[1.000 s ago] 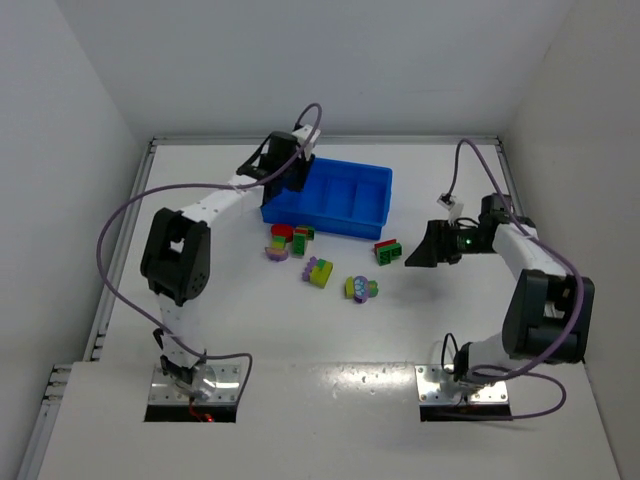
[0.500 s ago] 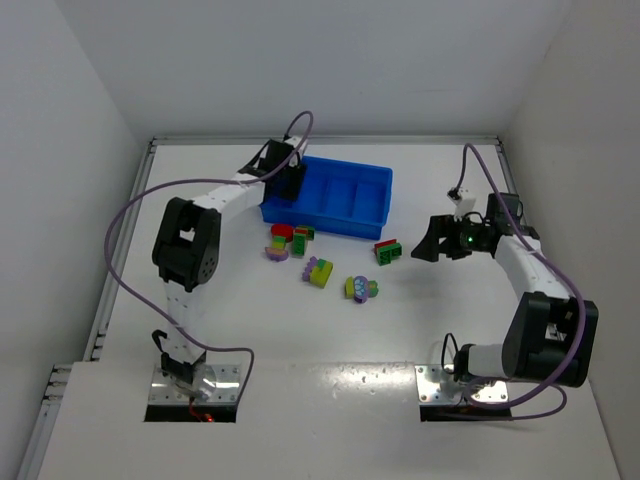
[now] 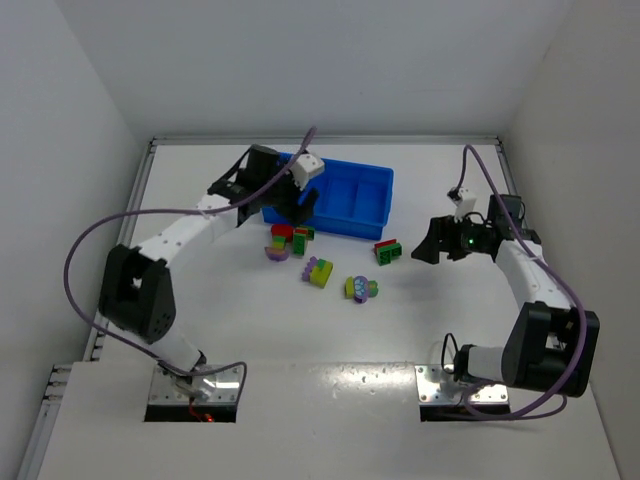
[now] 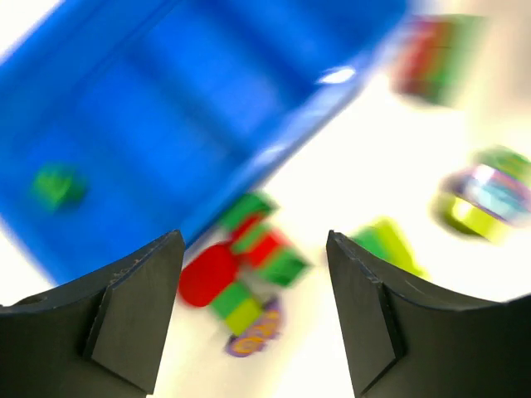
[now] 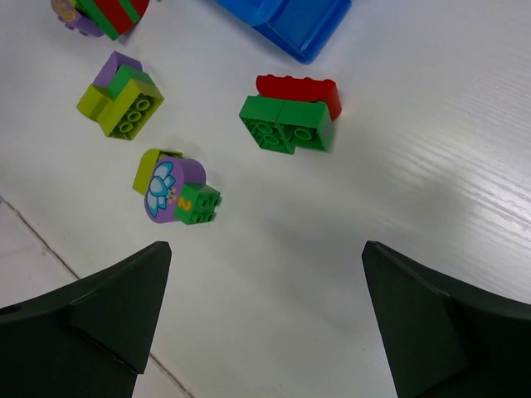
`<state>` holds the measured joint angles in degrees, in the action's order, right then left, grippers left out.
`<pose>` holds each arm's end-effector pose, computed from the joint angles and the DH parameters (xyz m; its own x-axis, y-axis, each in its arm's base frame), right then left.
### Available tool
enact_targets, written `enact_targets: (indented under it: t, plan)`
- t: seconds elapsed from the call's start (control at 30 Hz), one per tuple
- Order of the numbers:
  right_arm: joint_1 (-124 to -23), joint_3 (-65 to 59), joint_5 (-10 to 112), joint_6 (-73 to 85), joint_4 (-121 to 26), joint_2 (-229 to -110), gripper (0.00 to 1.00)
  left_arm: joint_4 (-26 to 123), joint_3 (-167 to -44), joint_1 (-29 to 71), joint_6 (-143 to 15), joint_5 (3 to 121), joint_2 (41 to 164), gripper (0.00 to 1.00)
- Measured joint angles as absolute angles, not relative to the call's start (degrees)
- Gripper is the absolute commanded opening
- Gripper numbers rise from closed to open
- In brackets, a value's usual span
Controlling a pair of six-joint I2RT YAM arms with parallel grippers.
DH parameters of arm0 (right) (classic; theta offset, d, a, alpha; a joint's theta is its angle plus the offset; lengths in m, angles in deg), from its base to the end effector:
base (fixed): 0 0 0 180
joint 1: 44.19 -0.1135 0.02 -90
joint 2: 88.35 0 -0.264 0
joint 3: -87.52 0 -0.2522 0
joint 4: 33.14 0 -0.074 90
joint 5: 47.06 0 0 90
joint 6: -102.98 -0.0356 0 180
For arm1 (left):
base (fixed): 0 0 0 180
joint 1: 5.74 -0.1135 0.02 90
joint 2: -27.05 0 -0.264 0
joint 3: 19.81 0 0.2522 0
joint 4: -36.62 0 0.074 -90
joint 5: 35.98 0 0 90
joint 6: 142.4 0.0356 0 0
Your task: Sort the legos into containers by color
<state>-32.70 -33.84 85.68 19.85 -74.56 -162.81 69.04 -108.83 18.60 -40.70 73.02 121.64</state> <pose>0.2460 -0.0253 0.2149 -0.7926 0.0715 -0.6055 -0.3106 0.8072 0.5019 0.3387 -0.1659 0.2859 -0.4227 0.4017 -0.8124 0.7242 0.6886 -0.0364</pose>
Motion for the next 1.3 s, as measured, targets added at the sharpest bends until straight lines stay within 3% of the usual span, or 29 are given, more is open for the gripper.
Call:
enact_targets:
  t: [0.23,0.47,1.3]
  plan:
    - [-32.73,-33.86,86.95,21.69,-75.63,-162.52,0.99,72.36,-96.59,36.1,-30.16,79.29,111.28,0.81]
    - [-32.73,-33.92,87.04,22.12,-76.2,-162.52,0.99,70.29,-85.44,45.33,-31.52,73.63,112.55,0.83]
    - [-32.73,-33.92,87.04,23.67,-77.93,-163.27,0.99,58.86,-95.06,48.93,-31.85,68.59,129.73,0.83]
